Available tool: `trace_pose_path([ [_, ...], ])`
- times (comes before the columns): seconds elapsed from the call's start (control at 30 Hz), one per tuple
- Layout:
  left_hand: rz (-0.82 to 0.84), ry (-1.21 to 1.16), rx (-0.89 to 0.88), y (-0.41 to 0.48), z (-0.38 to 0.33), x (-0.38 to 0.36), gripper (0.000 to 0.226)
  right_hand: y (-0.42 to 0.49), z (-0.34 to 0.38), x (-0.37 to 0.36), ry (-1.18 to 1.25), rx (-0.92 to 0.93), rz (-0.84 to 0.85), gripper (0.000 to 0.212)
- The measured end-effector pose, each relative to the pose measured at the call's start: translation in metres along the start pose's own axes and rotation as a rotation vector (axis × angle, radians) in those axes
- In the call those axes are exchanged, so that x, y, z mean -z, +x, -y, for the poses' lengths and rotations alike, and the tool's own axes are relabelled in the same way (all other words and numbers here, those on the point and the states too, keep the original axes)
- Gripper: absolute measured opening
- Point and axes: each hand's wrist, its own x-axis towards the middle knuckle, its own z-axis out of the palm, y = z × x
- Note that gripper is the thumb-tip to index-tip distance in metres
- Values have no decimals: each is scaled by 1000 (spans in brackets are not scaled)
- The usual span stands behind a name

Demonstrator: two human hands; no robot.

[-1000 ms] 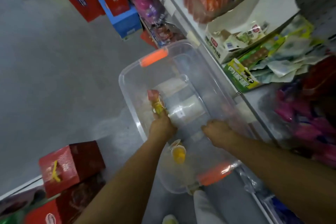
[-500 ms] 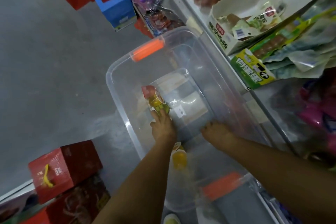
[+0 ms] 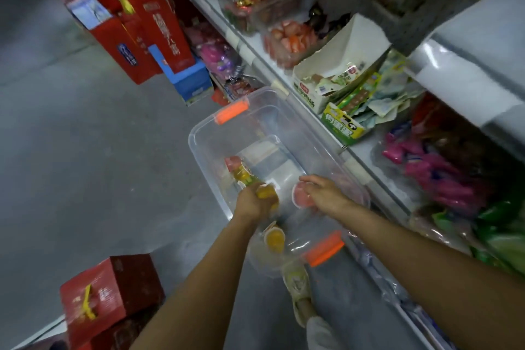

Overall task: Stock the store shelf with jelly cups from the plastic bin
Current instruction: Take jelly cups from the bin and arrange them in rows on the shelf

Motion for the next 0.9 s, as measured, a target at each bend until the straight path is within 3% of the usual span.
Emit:
trace_pose_path([
  [0.2,54,-154,-209,-126,-18,18,38,-128,-2,27,383,90,-45,24],
  [0.37,153,-119,-380,-236,-37,15,38,-253,-15,55,477,220,-183,24],
  [0.67,317,71,-719,-385,-91,-47,35,-447,-55,123,214,418,-507,35],
  [0.9,404,187,-1009,-493,-126,-129,37,-579,-116,185,160,523,-772,22],
])
